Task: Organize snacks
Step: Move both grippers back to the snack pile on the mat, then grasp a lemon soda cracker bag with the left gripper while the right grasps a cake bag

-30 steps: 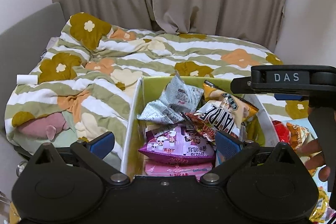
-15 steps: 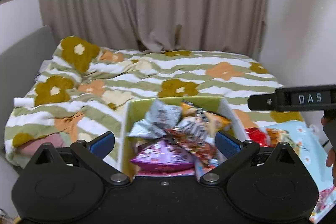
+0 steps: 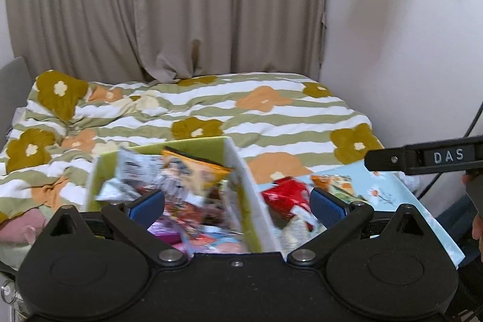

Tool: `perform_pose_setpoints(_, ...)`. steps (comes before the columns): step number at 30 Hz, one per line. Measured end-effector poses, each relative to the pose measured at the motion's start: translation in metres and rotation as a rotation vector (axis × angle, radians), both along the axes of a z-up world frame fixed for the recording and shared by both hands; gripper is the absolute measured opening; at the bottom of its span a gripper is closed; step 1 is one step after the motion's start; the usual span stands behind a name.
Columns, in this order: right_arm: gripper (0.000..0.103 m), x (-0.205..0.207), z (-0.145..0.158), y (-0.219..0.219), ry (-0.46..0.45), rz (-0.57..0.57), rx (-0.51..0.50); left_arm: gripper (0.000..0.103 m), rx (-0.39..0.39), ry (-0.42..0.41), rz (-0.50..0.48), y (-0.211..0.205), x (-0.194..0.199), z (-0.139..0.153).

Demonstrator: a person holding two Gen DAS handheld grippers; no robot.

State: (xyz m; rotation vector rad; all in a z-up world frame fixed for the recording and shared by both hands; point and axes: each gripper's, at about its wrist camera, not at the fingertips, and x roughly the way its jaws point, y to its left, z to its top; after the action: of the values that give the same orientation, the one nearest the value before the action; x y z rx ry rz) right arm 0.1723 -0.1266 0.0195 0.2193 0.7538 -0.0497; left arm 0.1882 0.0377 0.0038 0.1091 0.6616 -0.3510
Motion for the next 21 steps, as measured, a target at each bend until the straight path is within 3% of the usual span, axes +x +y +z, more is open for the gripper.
perform_pose_setpoints(11,0.103,-0.018,-0.043,-0.108,0.103,0.0,0.015,0.103,0.045,0.04,-0.019,-0.099,0.003,-0.033)
perform_pose_setpoints(21,0.103,0.025,-0.094,-0.172,0.157,0.031,0.064,0.103,0.162,0.076,-0.082,-0.18,0.019,-0.098)
